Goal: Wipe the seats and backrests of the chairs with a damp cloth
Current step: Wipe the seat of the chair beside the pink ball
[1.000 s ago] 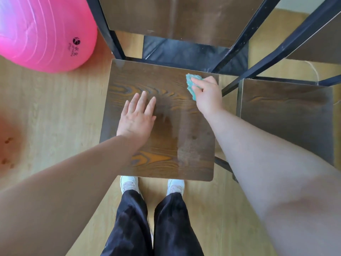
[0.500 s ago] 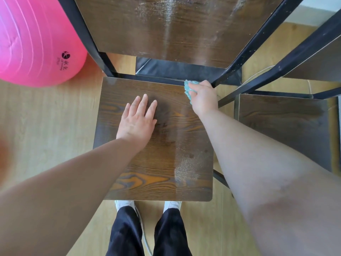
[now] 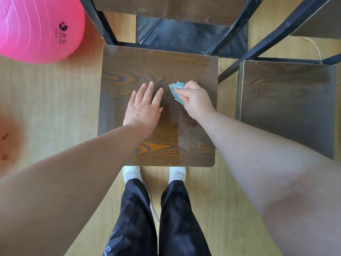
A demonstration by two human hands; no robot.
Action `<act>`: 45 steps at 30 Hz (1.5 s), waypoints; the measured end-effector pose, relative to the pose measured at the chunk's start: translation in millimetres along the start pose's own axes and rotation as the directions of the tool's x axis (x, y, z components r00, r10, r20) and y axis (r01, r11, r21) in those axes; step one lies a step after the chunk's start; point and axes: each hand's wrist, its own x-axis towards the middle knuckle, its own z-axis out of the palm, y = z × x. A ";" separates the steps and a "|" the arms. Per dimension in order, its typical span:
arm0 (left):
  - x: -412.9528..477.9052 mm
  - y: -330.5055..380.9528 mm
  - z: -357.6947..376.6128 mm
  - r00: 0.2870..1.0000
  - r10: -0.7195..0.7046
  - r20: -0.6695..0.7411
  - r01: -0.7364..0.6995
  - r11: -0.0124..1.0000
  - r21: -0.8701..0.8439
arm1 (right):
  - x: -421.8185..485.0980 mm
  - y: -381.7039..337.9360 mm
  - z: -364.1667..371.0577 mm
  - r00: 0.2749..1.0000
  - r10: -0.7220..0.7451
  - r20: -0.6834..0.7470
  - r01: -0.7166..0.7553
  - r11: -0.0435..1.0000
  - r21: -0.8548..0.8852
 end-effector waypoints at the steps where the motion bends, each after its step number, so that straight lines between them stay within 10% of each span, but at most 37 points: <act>1: -4.8 1.2 2.2 1.000 0.002 0.003 -0.002 1.000 -0.004 | -7.2 1.8 3.7 1.000 -0.029 0.010 0.029 1.000 -0.002; 26: -92.3 30.2 46.5 0.998 -0.019 0.055 0.021 0.999 -0.042 | -175.2 16.0 56.8 0.936 -0.085 0.342 0.089 0.996 0.003; 45: 12.2 48.7 -13.4 0.998 -0.015 -0.062 0.014 1.000 -0.023 | 13.4 32.4 -67.0 0.967 0.169 -0.190 -0.148 0.981 0.122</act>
